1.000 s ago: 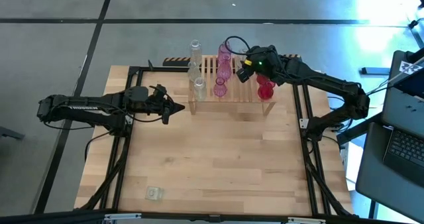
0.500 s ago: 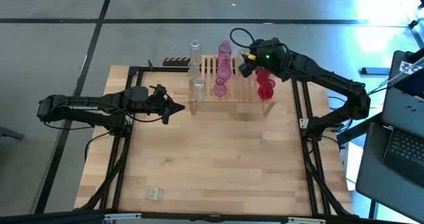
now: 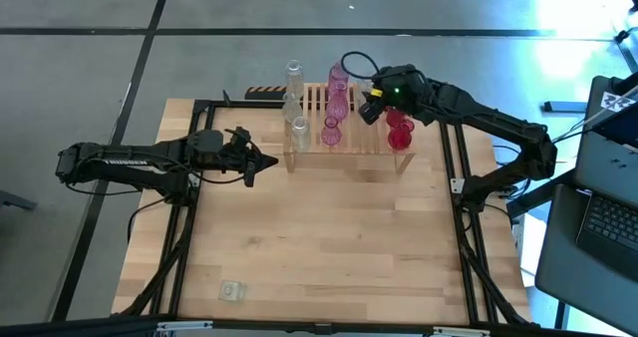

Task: Sort vases onto shelf
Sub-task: Put the transparent vase on the shelf aligned with the other transparent vase

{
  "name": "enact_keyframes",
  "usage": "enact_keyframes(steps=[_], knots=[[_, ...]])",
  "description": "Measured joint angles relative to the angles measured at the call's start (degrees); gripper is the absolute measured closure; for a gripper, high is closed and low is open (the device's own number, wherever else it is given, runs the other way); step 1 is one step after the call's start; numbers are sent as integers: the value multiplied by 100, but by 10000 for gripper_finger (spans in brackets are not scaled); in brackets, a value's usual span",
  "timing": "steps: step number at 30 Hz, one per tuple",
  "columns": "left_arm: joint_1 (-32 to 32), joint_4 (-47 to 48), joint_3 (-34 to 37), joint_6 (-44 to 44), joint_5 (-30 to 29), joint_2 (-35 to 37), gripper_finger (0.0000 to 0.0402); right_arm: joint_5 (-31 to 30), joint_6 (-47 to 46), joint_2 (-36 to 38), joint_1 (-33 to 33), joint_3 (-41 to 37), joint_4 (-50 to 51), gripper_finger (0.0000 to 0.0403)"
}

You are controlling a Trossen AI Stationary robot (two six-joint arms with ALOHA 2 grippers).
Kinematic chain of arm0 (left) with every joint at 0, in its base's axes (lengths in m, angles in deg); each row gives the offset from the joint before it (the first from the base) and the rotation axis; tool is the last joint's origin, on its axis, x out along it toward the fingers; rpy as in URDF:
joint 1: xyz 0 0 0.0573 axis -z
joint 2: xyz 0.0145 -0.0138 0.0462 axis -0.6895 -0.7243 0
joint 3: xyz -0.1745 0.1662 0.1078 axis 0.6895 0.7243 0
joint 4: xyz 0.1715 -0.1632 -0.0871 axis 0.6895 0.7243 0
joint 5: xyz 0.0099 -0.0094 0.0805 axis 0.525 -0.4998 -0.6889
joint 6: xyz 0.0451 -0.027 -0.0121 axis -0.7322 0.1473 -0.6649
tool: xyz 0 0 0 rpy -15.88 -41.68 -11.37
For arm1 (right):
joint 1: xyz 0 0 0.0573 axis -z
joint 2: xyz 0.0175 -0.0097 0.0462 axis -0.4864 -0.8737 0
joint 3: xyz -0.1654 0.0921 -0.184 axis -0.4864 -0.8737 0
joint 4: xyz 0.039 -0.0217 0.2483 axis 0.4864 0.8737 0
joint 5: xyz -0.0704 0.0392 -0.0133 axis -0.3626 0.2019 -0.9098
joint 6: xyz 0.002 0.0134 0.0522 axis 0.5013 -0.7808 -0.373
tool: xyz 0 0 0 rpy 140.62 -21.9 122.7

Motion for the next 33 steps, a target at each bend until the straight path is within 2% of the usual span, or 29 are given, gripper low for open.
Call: enact_keyframes(steps=[8, 11, 20, 24, 33], knots=[[0, 0, 0, 2, 2, 0, 401, 84, -152, -105, 4, -286, -166, 209], [8, 0, 0, 6, 40, 0, 401, 127, -164, -119, 4, -322, -29, 196], [173, 0, 0, 7, 47, 0, 401, 306, -242, -140, 0, -334, -25, 86], [218, 1, 0, 9, 48, -2, 401, 332, -258, -128, 2, -334, -87, 55], [236, 2, 0, 15, 48, -2, 401, 186, -199, -99, 4, -9, -137, 60]])
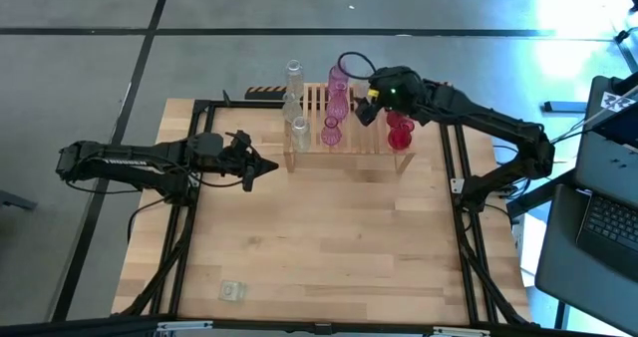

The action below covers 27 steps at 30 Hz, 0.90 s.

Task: Sort vases onto shelf
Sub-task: Put the transparent vase on the shelf aligned with the other transparent vase

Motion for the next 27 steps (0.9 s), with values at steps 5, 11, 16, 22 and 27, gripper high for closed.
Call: enact_keyframes(steps=[5, 11, 16, 22, 27], knots=[[0, 1, 0, -4, 0, 1, 401, 26, 208, 0, 0, 271, 5, 67], [0, 1, 0, 111, 96, 2, 401, 1088, 568, 0, -4, 668, -122, 68], [0, -1, 4, 525, 673, 234, 401, 2575, 551, 2, -155, 821, -400, 68], [110, 887, -241, 2171, 2100, 702, 401, 4090, 808, 2, -1049, 821, -490, 68], [1011, 2135, -538, 3098, 2924, 763, 401, 3879, 1365, 0, -2060, 819, -442, 68]])
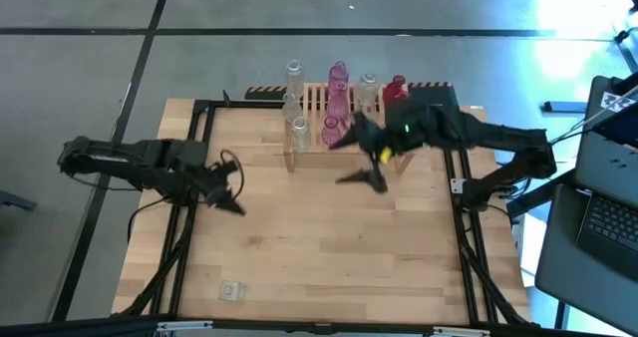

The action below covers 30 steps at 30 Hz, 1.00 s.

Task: Sort vases onto shelf
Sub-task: Put the transparent vase on the shelf aligned with the other transparent vase

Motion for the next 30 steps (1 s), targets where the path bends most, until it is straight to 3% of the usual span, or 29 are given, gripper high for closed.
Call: enact_keyframes(steps=[4, 8, 15, 23, 30], knots=[[1314, 219, -37, 1379, -88, -208, 401, -591, 297, 0, -569, 0, 171, 68], [2703, 226, -37, 2785, -331, -847, 401, -1138, 394, 0, -949, -2, 536, 68], [4297, -247, -37, 4316, 177, -2249, 401, -1933, 433, 0, -1535, -4, 1104, 68], [4911, -2646, 228, 5292, -554, -3638, 402, -2155, 449, 0, -1877, -7, 1360, 68], [4822, -2609, 277, 4710, -1490, -4350, 402, -2155, 465, -2, -1890, -7, 1397, 68]])
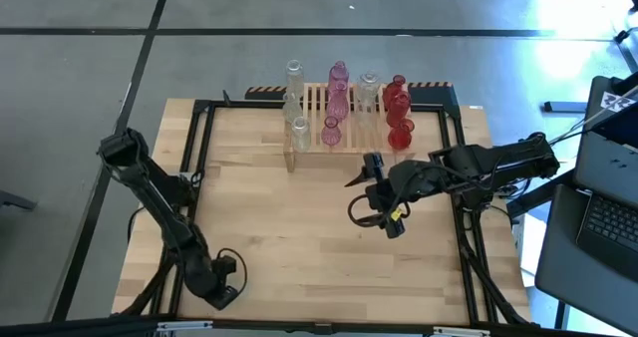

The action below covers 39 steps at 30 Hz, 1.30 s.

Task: Sort vases onto shelf
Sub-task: Put the transparent vase on the shelf aligned with the other transparent vase

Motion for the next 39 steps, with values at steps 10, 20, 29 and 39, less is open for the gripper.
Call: enact_keyframes(steps=[10, 20, 29, 39], knots=[[-650, 529, -58, -1784, -538, -269, 402, 60, 67, 0, 11, 0, 147, 68], [-2366, 1029, -3, -3749, -360, -230, 401, -20, 89, -2, 11, -2, 224, 68], [-2542, 1558, -30, -3732, -618, 526, 401, -36, -87, -2, 9, -2, 333, 68], [-2529, 1777, -34, -3742, -837, 739, 401, -220, -370, -2, 5, -2, 599, 68]])
